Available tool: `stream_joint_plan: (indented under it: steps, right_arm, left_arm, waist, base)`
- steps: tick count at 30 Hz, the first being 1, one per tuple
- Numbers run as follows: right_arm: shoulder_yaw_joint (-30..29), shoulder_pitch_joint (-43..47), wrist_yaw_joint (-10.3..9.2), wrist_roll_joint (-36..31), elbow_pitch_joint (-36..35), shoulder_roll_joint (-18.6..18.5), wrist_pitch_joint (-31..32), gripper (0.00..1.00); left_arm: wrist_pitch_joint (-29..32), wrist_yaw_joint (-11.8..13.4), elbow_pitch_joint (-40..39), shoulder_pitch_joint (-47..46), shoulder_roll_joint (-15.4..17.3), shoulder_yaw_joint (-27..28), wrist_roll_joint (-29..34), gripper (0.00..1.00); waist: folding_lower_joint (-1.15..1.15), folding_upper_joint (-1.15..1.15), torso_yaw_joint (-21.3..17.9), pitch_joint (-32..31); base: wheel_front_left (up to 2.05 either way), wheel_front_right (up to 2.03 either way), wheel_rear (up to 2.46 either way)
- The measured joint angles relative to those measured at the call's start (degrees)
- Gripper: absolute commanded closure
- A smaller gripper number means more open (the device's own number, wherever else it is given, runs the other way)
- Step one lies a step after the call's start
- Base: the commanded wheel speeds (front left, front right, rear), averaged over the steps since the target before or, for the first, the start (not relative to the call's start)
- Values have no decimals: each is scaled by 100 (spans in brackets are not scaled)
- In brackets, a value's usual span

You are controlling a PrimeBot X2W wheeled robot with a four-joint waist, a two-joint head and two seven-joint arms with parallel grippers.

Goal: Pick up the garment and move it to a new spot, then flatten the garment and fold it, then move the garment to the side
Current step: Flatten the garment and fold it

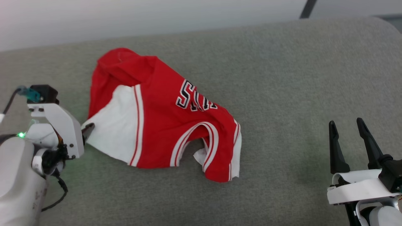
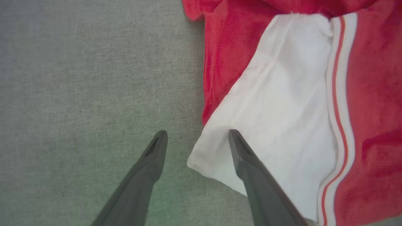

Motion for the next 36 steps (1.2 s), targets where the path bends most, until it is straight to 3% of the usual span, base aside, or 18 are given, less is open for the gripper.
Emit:
stream_joint_plan:
  steps: [7, 19, 20, 21, 22, 23, 25, 36]
  right_arm:
    - [26, -94, 0, -1, 14, 30, 0, 0]
    - [66, -90, 0, -4, 82, 21, 0, 0]
    - [68, -87, 0, -4, 82, 19, 0, 0]
    - [70, -83, 0, -4, 83, 16, 0, 0]
    - [74, -82, 0, -4, 82, 15, 0, 0]
    - [75, -81, 0, -4, 81, 14, 0, 0]
    - [77, -81, 0, -4, 79, 13, 0, 0]
    - [63, -58, 0, 2, 74, -20, 0, 0]
  left_arm:
    - [422, 113, 276, -204, 42, -166, 93, 0]
    - [983, 356, 430, -224, -59, -147, -151, 0]
    - [1021, 360, 422, -212, -74, -137, -193, 9]
    - [1058, 363, 412, -196, -82, -136, -222, 26]
    - [1081, 370, 396, -182, -91, -136, -235, 52]
    - [1088, 393, 379, -172, -100, -140, -242, 64]
    - [1068, 404, 359, -154, -135, -127, -271, 100]
    - [1036, 494, 252, -111, -102, -20, -410, 100]
  waist:
    - [0, 0, -173, 238]
    - [0, 0, -121, 112]
    - [0, 0, -116, 97]
    - [0, 0, -111, 83]
    - [0, 0, -107, 71]
    - [0, 0, -102, 63]
    - [0, 0, -93, 55]
    - [0, 0, -83, -8]
  base:
    - [0, 0, 0]
    - [0, 0, 0]
    - [0, 0, 0]
    - [0, 0, 0]
    - [0, 0, 0]
    - [0, 0, 0]
    - [0, 0, 0]
    - [0, 0, 0]
